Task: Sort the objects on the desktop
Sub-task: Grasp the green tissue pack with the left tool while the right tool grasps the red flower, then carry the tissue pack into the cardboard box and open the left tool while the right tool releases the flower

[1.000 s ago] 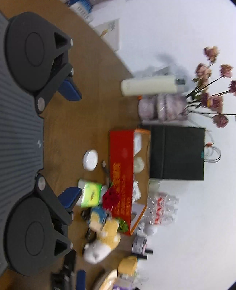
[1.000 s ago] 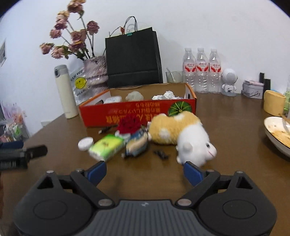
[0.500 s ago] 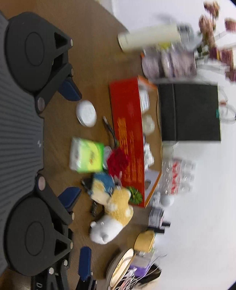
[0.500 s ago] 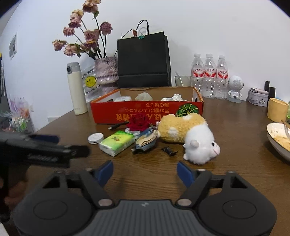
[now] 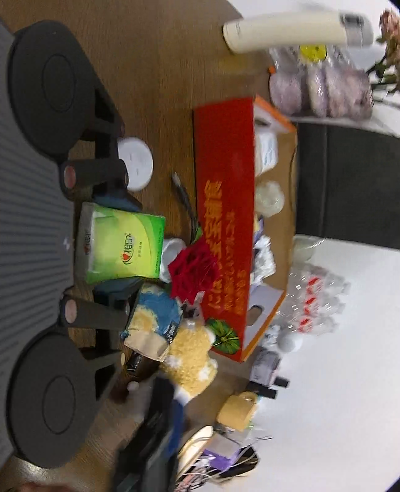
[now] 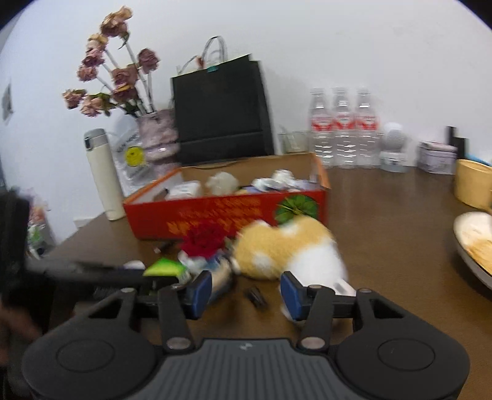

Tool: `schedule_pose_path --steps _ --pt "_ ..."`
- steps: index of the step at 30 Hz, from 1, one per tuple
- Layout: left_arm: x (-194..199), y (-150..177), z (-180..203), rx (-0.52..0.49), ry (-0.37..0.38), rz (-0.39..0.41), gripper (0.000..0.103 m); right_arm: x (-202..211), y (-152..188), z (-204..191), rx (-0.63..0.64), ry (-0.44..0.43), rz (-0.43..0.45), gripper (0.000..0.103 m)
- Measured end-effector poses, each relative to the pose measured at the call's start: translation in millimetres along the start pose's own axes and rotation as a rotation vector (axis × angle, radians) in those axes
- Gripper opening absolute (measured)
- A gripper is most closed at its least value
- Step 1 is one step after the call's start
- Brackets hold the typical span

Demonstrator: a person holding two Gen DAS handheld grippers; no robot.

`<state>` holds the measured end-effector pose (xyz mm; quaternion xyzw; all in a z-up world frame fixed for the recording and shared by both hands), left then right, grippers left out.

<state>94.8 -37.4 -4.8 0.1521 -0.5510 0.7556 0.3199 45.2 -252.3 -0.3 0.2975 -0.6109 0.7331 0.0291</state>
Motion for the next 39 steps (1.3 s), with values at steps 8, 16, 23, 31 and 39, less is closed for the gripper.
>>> schedule_pose_path --steps 8,16,23,31,39 --pt "31.5 -5.2 -39.4 0.083 -0.037 0.029 0.046 -105.9 -44.0 -17.7 0.085 -0.076 -0.142 0.061" --pt "38.2 -4.6 -39.9 0.086 -0.046 0.039 0.046 -98.9 -50.2 -19.2 0.081 -0.098 -0.135 0.034" --pt "56.4 15.9 -24.1 0.064 -0.023 0.024 0.046 -5.9 -61.9 -2.0 -0.116 -0.25 0.045 0.035" --pt "84.0 67.4 -1.1 -0.012 -0.021 -0.034 0.046 47.4 33.3 -57.1 0.077 -0.186 -0.124 0.035" --pt "118.3 88.6 12.2 -0.048 0.031 -0.037 0.069 64.3 54.1 -55.4 0.032 -0.068 -0.126 0.079"
Point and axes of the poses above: each gripper's, at about its wrist camera, not at the fingertips, and x roughly against the way its jaws point, z to its right, y to its underside, the point moved 6 cm from there along -x, roughly the way its jaws point, and after that the axes turned 15 degrees about x, right-handed, at the moved point
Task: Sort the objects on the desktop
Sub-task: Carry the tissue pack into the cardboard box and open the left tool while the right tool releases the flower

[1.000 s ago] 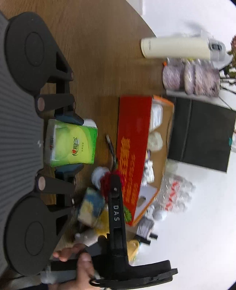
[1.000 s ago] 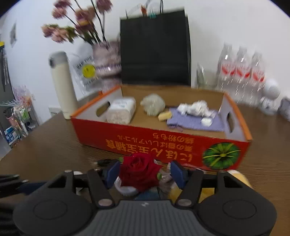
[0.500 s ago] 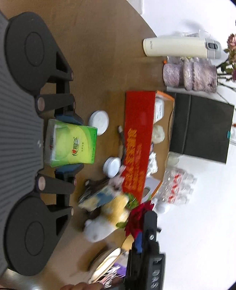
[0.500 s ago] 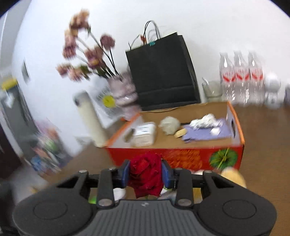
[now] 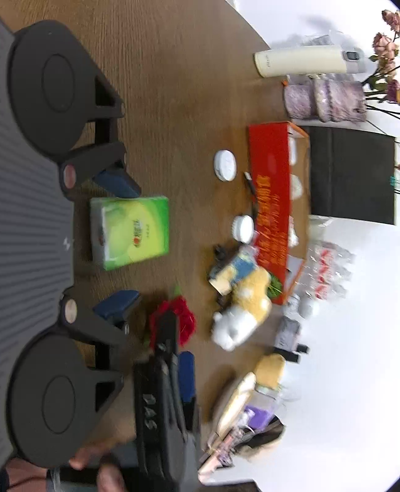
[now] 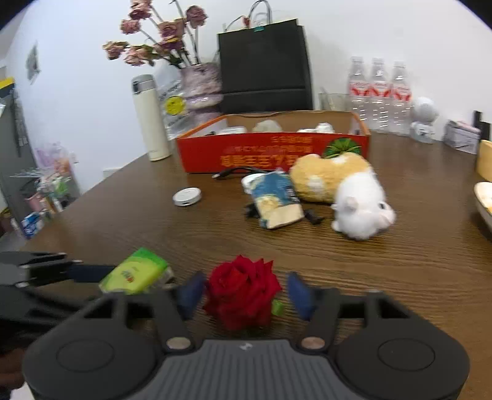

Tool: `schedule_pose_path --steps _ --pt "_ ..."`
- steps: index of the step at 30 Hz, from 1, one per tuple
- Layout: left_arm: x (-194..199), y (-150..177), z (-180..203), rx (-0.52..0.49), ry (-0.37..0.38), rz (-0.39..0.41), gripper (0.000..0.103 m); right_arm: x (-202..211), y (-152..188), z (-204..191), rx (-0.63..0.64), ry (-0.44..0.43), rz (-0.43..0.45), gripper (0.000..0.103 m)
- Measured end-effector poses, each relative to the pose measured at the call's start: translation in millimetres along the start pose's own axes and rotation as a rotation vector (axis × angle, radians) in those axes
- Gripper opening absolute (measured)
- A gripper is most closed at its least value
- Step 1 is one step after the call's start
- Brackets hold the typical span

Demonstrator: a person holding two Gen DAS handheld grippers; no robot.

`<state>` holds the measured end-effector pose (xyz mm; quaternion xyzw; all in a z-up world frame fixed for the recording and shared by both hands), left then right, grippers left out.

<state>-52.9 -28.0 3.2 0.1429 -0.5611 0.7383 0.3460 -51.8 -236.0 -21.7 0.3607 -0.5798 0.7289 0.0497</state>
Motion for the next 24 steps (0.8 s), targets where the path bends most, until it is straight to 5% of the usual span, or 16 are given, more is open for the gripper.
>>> schedule_pose_path --steps 7,10,14,24 --pt "-19.6 -6.3 -2.2 0.056 -0.025 -0.029 0.068 -7.3 -0.6 -9.0 0.048 0.041 -0.004 0.073" --pt "-27.9 -2.3 -1.3 0.057 -0.051 -0.028 0.049 -13.9 2.1 -3.9 0.002 0.032 -0.009 0.058" --pt "-27.7 -2.5 -2.0 0.054 -0.046 -0.01 0.045 -19.8 4.3 -6.2 0.034 0.04 -0.027 0.039" --pt "7.0 -30.8 -7.9 0.1 -0.091 0.165 0.045 22.3 -23.0 -5.0 0.058 0.094 0.162 0.038"
Point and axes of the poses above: each gripper's, at about its wrist camera, not at the fingertips, and x roughly against the way its jaws point, z to its right, y to its underside, the point moved 6 cm from there along -x, roughly the way its jaws point, and after that the axes turned 15 degrees about x, right-handed, at the moved point
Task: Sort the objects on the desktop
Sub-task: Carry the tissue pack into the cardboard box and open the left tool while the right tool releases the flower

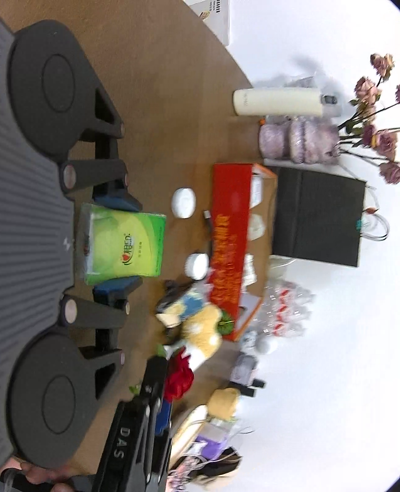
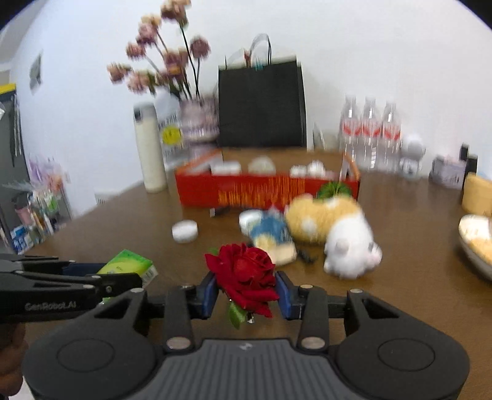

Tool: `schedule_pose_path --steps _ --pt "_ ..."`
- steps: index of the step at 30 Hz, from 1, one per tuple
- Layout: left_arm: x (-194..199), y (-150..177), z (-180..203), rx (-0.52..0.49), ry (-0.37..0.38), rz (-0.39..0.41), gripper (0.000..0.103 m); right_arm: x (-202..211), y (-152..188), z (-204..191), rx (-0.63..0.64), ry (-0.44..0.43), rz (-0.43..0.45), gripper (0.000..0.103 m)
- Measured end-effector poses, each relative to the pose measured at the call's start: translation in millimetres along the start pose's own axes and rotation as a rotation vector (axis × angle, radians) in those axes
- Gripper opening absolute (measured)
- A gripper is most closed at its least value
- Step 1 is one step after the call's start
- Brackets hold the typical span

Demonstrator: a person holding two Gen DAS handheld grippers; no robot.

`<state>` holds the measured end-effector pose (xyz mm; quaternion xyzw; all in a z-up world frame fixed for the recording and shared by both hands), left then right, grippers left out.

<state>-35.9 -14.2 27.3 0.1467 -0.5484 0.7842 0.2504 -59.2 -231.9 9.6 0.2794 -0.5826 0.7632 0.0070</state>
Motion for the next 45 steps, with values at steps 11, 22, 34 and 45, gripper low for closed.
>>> schedule_pose_path --steps 11,22,34,45 --pt "-40.0 -89.4 20.5 0.03 0.042 0.111 0.045 -28.3 -73.3 39.2 0.056 0.06 0.096 0.038" --pt "-176.5 -191.8 29.4 0.081 0.021 0.037 0.045 -166.4 -146.3 105.5 0.099 0.025 -0.036 0.039" --pt "-337.5 -198.9 14.1 0.089 -0.148 -0.253 0.047 -353.1 -137.9 131.9 0.136 -0.068 -0.383 0.039" --pt "-315.0 -217.9 10.3 0.1 -0.144 -0.284 0.086 -355.9 -129.7 148.8 -0.032 -0.16 -0.548 0.075"
Point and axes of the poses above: each gripper's, at about its wrist camera, not at the fingertips, and x roughly against the way its jaws point, z to its right, y to its underside, the point moved 6 cm from there along -x, roughly the way its jaws point, and after that the axes turned 15 degrees about x, right-handed, at the moved point
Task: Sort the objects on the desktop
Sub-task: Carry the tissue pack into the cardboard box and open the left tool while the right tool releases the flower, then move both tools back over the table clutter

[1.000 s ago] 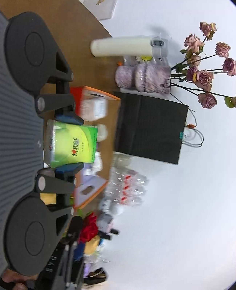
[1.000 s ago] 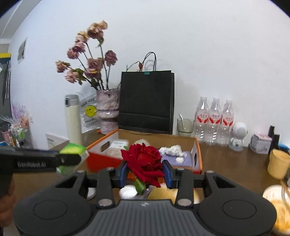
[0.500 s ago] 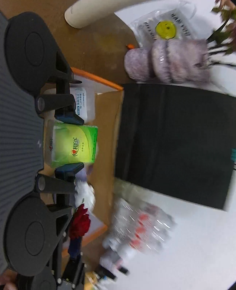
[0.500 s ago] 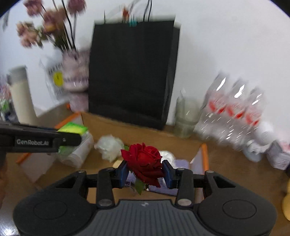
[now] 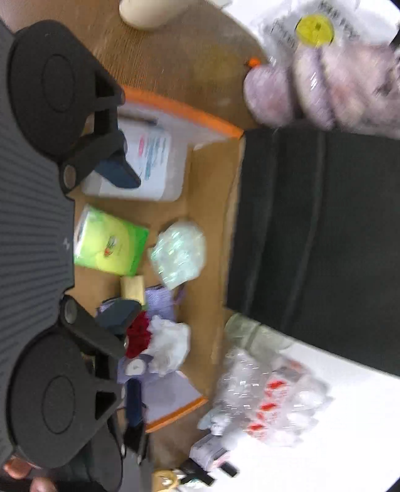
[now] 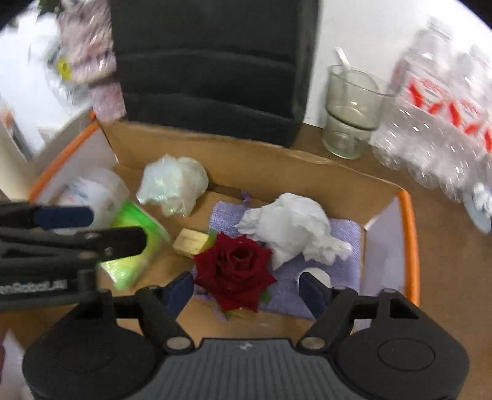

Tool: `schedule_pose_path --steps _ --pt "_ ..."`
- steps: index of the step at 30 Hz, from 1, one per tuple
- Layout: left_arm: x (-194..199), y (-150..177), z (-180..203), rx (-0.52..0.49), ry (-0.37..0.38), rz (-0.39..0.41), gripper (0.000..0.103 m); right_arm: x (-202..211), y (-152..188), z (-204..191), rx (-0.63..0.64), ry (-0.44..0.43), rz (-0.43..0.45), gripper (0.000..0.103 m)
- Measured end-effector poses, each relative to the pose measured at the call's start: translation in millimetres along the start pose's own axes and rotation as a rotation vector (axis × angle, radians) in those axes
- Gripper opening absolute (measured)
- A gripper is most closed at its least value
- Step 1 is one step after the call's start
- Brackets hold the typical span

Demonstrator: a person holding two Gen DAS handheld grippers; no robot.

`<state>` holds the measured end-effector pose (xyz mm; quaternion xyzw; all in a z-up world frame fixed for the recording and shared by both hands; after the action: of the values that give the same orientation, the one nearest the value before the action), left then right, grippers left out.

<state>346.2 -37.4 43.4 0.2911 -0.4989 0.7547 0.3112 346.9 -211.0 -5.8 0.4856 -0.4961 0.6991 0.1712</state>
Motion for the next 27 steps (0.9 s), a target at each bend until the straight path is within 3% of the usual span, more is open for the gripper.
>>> schedule_pose_path --steps 5,10,16,20,22,27 --pt "29.1 0.0 -5.8 -0.036 -0.084 -0.042 0.1 41.6 5.5 17.1 -0.142 -0.037 0.004 0.079" --pt "58.9 7.6 -15.0 -0.034 -0.144 -0.054 0.103 81.4 14.5 16.5 -0.2 -0.016 0.035 0.083" --pt "110.3 12.1 -17.6 -0.007 -0.132 0.069 0.103 133.2 32.9 7.0 -0.125 0.137 0.1 0.084" --pt "128.3 19.5 -12.4 -0.028 -0.124 0.082 0.103 156.7 43.1 -12.2 -0.104 0.096 0.152 0.087" --pt "137.6 23.8 -9.0 -0.041 -0.12 0.109 0.103 165.9 45.1 -21.0 -0.086 0.121 0.18 0.087" --pt "171.2 44.8 0.5 -0.141 -0.108 0.298 0.103 194.3 50.5 -35.2 -0.057 0.217 0.369 0.087"
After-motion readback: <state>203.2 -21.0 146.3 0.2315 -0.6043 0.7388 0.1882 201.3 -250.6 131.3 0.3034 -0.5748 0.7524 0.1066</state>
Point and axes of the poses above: each gripper's, at about its wrist camera, not at the fingertips, and x roughly against the way its jaws point, z to its right, y to its underside, the point moved 6 cm from there along -x, roughly the way its jaws point, and after that the axes turned 15 degrees about x, right-handed, at the moved point
